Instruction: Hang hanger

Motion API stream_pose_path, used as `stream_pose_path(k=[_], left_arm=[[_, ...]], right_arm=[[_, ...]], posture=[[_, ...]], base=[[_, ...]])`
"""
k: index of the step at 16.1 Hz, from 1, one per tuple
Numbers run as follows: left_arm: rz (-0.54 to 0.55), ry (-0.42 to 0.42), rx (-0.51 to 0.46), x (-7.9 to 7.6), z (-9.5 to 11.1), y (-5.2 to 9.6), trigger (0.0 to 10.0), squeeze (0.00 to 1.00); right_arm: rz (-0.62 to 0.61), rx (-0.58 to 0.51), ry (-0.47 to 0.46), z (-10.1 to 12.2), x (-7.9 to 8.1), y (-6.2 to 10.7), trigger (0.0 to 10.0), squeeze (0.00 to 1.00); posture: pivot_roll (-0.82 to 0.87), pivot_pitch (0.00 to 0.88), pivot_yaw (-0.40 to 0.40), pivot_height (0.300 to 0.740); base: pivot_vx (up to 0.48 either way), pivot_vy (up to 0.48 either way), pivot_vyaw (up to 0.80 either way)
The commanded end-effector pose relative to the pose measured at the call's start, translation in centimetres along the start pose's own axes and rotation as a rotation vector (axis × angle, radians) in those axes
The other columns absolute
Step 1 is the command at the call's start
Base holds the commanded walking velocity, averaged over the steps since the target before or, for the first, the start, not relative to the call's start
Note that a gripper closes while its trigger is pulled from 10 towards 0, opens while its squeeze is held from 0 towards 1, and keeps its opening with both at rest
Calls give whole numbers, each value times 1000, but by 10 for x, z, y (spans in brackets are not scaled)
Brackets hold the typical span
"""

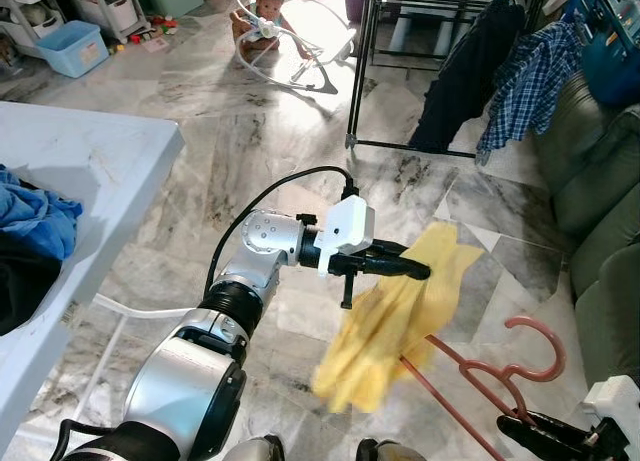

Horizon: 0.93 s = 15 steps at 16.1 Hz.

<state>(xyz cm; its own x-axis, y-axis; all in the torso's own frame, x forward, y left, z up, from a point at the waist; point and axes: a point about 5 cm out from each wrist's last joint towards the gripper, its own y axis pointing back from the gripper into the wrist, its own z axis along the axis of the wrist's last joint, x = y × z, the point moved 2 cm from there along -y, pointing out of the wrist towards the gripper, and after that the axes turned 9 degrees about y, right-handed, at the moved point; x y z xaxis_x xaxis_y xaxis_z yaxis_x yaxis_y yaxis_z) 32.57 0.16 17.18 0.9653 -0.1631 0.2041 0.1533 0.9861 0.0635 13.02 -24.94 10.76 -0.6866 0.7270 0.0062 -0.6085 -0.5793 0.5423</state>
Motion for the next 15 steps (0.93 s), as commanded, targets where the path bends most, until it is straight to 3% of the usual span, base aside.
stream_pose_path(k=[1,4,9,15], left_arm=[[-25,-50,-33,5,17,-7,10000,0],[-47,-69,-75,6,29,-9,10000,0],[-51,-65,-97,9,36,-6,10000,0],[-155,-64,-187,-7,49,-21,10000,0]], right_arm=[[16,-17,6,4,3,-2,10000,0],[-46,-24,5,-2,-2,-13,10000,0],[-80,9,7,-9,-9,-12,10000,0],[-93,-10,10,-11,-14,-31,10000,0]], posture=[[-97,170,3,740],[-88,174,10,740],[-83,175,14,740],[-78,171,11,740]], base=[[0,0,0],[0,0,0],[0,0,0],[0,0,0]])
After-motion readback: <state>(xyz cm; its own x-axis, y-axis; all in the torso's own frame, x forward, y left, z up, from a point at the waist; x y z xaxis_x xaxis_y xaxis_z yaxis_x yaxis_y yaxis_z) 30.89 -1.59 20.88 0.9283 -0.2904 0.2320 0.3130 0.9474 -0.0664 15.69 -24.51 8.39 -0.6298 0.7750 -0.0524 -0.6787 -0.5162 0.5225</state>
